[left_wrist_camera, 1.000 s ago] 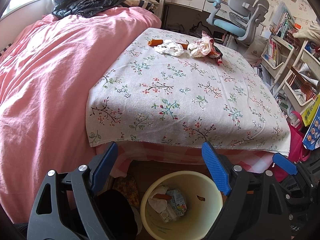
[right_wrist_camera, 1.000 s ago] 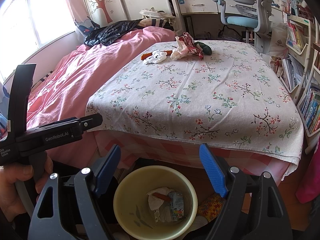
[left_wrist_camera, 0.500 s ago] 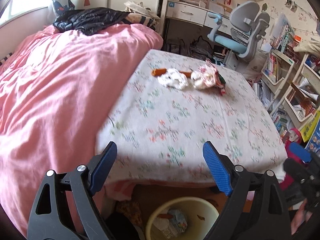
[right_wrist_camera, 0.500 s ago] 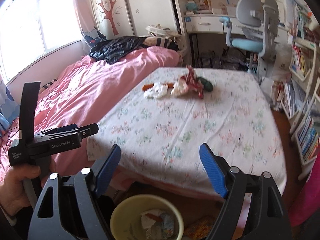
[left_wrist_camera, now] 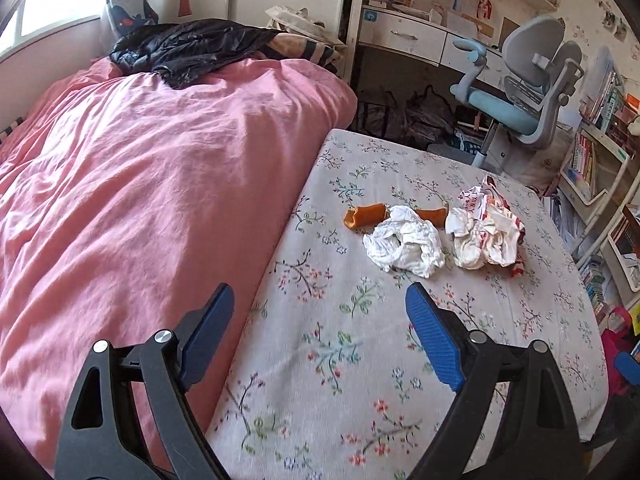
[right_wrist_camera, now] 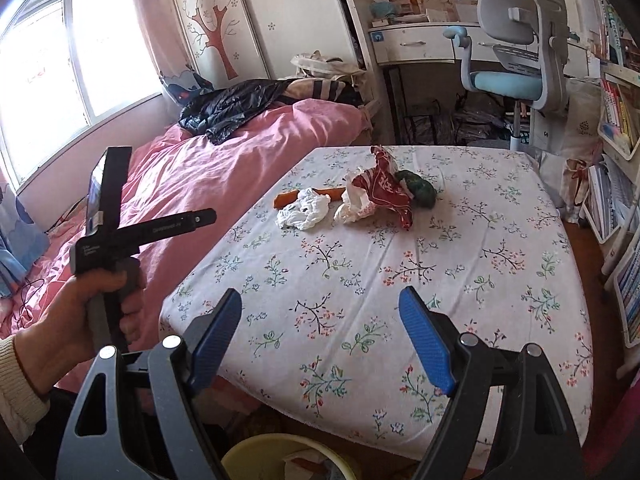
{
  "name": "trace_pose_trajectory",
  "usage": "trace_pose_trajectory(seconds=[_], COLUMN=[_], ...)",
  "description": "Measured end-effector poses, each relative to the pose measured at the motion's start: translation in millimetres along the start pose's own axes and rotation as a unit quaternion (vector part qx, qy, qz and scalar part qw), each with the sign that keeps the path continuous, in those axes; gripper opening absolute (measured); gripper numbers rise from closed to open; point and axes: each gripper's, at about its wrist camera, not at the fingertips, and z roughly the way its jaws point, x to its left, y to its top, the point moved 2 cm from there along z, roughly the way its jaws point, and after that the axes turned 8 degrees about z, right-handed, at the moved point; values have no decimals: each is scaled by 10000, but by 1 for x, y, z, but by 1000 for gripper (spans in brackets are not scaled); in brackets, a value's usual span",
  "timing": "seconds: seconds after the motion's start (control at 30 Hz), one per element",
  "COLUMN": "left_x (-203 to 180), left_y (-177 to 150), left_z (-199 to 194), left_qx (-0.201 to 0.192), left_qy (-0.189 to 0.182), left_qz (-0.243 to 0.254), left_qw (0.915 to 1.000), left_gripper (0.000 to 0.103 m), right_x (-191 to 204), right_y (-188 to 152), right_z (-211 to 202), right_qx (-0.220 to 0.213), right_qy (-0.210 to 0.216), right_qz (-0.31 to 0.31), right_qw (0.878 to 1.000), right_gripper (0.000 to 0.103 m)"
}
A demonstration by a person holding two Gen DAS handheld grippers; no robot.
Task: Collect trash
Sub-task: 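Grasp the red snack wrapper with the right tool while the left tool grasps an orange peel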
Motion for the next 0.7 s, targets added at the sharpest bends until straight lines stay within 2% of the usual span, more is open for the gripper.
trace_pose_trajectory(seconds=[0.2,0.37,0.5,0.7], left_x=[-9,-18,-29,-35], left_y=[35,58,66,72], left_z=[53,87,112,136], left_qx=[68,76,148,241], left_qy=[3,-9,18,-76], left_qz=[483,853,1315,1652], left_qw=[9988,9963,9912,9859], left_gripper=[73,68,65,60], right_x=[-1,-13,-28,-38], right_y=[17,39,49,62], right_z=[26,58,95,140], right_qx=[134,141,359,460], right_qy=[169,-403,-839,-1140], right_qz=[-65,-249,-422,-673], right_qw=[9997,9988,9949,9901], right_gripper=[76,69,62,46])
